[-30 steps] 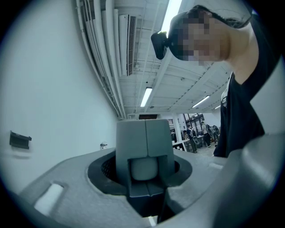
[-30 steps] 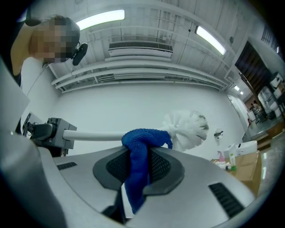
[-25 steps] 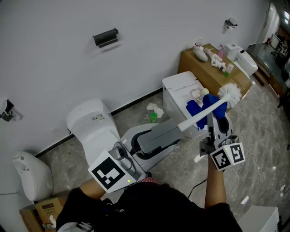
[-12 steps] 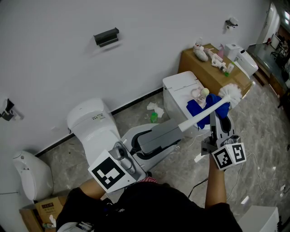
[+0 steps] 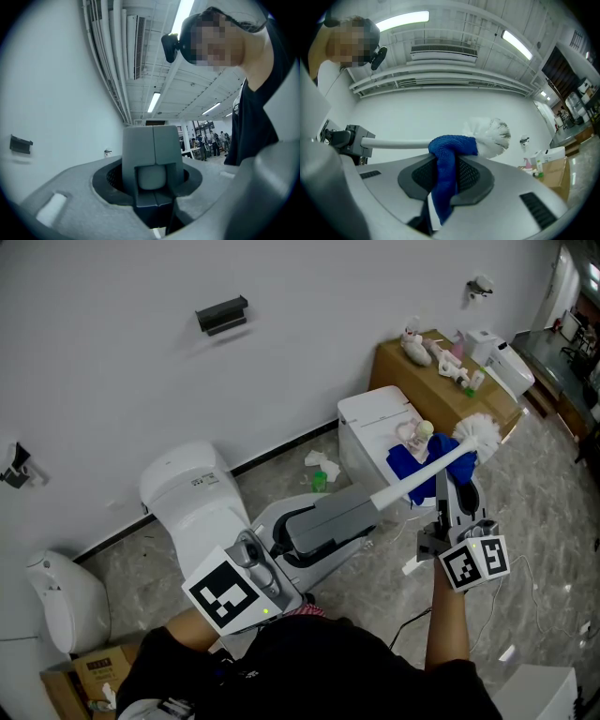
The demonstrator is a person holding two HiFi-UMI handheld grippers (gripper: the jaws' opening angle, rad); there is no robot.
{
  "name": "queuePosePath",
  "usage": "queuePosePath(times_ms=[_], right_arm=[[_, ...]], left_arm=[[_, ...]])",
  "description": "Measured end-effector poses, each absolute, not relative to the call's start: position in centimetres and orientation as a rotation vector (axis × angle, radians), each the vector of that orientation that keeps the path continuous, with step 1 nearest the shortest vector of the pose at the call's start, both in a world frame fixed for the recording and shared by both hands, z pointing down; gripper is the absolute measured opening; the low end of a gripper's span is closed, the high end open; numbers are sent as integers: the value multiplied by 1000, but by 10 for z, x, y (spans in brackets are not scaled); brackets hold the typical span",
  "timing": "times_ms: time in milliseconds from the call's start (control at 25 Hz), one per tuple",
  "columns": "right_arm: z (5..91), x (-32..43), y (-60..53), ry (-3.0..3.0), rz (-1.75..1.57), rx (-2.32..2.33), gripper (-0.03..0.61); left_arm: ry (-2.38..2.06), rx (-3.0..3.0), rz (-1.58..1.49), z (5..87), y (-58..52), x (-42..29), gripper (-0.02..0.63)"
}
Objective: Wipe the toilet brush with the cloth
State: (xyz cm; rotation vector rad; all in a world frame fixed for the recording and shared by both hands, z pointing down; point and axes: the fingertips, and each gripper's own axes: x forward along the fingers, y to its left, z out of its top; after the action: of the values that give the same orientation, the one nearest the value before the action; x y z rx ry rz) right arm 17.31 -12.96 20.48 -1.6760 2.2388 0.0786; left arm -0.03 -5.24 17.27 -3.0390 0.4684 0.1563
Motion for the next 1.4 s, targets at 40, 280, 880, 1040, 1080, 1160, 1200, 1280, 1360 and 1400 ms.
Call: queuePosePath(times_ms=[40, 280, 880, 1040, 1080, 1160, 1200, 1280, 1360, 1400], right_arm=[[205, 172, -129, 2237, 76, -1674, 78], [204, 166, -125, 2227, 70, -1669, 78], [205, 142, -119, 2303, 93, -1636, 78], [207, 135, -119, 2334, 92, -1608, 78], [207, 133, -119, 2338, 89, -1602, 78], [208, 131, -119, 2347, 87, -1595, 78], [209, 130, -119, 2351, 87, -1591, 78], [210, 130, -116, 2362, 86, -1580, 78], [211, 128, -113, 2375, 86, -1566, 78], [212, 127, -113, 2381, 85, -1559, 78]], left_arm=[[467, -3042, 158, 172, -52, -1, 181], [469, -3024, 144, 171, -48, -5, 181], [518, -2997, 162, 165, -48, -19, 181], [544, -2982, 155, 165, -51, -22, 181], [551, -2982, 155, 165, -52, -23, 181], [564, -2981, 153, 165, -55, -23, 181], [571, -2982, 152, 165, -56, -23, 181], [589, -2988, 154, 166, -57, -22, 181], [607, -2990, 155, 167, -58, -22, 181], [613, -2987, 157, 167, -59, -23, 181]])
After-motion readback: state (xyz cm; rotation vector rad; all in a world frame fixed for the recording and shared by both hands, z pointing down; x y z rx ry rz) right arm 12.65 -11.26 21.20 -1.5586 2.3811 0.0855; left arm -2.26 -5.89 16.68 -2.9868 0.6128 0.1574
